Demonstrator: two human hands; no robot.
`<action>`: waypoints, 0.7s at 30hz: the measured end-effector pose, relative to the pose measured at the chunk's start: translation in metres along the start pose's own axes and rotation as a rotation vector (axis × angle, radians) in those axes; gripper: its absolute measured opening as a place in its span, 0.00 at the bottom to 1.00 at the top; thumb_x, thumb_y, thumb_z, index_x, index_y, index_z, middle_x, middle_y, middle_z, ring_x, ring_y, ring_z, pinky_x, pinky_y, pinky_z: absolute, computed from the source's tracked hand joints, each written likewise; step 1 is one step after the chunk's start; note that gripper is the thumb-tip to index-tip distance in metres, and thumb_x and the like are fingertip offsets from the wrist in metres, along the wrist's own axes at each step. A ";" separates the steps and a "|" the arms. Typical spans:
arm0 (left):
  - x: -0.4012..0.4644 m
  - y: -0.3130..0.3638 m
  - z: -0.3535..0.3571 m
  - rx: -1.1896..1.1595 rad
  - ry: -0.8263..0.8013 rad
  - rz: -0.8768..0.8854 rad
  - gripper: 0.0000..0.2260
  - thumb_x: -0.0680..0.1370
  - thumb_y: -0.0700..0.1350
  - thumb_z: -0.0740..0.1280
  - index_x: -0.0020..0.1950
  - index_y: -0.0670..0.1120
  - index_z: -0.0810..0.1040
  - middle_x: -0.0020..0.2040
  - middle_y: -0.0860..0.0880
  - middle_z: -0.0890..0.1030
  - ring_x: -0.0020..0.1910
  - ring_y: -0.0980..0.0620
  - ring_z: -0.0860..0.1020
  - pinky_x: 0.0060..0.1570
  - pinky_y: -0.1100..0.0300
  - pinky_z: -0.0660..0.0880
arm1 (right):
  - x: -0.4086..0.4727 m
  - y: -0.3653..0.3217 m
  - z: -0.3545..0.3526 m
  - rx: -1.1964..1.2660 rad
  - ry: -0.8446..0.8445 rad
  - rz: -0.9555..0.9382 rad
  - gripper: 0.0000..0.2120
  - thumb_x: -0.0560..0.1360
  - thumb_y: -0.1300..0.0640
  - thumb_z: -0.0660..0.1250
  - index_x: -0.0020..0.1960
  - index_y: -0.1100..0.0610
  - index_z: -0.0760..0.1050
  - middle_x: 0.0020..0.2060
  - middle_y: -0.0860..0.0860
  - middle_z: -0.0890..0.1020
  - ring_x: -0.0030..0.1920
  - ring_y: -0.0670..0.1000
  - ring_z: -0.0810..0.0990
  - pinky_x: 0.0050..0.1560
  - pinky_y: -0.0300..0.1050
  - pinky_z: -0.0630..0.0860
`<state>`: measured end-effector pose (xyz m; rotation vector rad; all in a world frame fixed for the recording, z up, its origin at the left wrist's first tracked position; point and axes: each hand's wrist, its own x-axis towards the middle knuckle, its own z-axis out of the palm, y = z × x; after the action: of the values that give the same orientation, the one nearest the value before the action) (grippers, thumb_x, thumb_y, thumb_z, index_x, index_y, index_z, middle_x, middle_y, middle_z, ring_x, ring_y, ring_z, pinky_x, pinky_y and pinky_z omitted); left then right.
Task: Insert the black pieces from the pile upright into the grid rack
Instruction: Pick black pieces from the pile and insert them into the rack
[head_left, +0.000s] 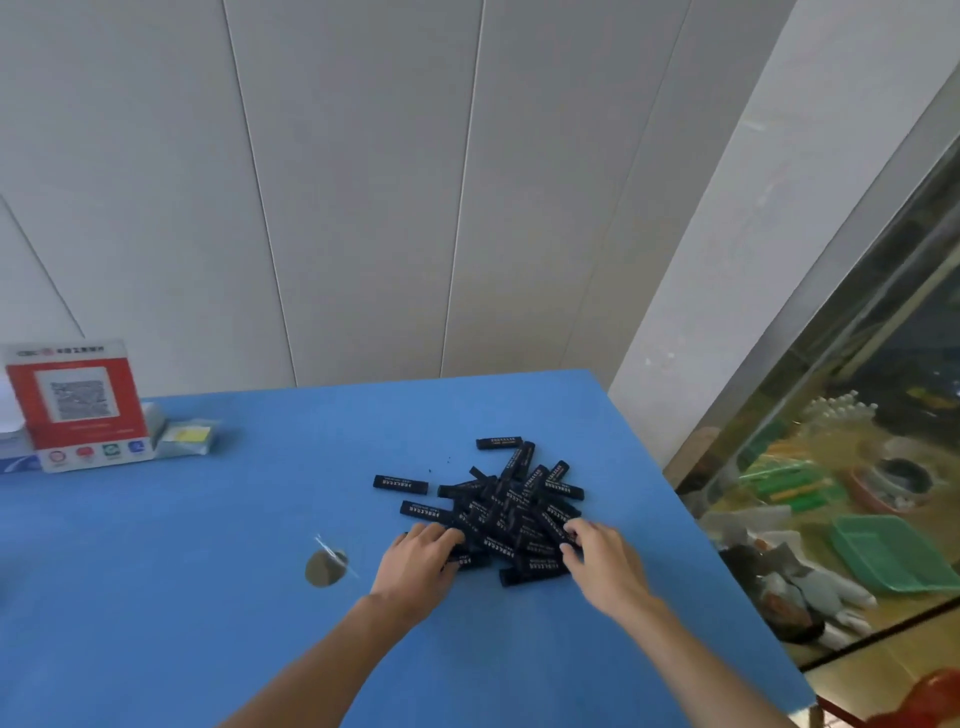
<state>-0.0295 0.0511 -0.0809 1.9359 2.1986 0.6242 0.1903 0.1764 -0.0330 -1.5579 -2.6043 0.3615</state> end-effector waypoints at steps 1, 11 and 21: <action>0.002 -0.001 0.001 0.000 -0.004 0.006 0.13 0.68 0.44 0.74 0.50 0.49 0.78 0.43 0.52 0.80 0.42 0.48 0.79 0.38 0.57 0.75 | 0.004 0.001 0.002 0.000 -0.007 -0.005 0.13 0.78 0.50 0.60 0.61 0.51 0.71 0.54 0.49 0.79 0.54 0.52 0.76 0.49 0.46 0.75; -0.001 0.026 0.002 -0.013 -0.154 -0.185 0.14 0.77 0.45 0.65 0.62 0.48 0.72 0.57 0.49 0.75 0.57 0.47 0.70 0.51 0.57 0.70 | 0.017 0.023 0.007 0.125 -0.086 -0.066 0.17 0.76 0.50 0.66 0.62 0.54 0.71 0.56 0.50 0.76 0.56 0.52 0.76 0.53 0.44 0.73; -0.046 0.055 -0.003 -0.184 -0.091 -0.366 0.18 0.76 0.36 0.62 0.63 0.51 0.70 0.48 0.53 0.69 0.44 0.52 0.70 0.46 0.61 0.69 | 0.025 0.029 -0.020 0.357 -0.006 -0.269 0.05 0.74 0.52 0.69 0.49 0.50 0.75 0.44 0.43 0.74 0.45 0.47 0.74 0.44 0.39 0.69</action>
<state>0.0267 0.0104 -0.0637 1.3972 2.2655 0.6364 0.2070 0.2145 -0.0215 -1.0812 -2.5276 0.7547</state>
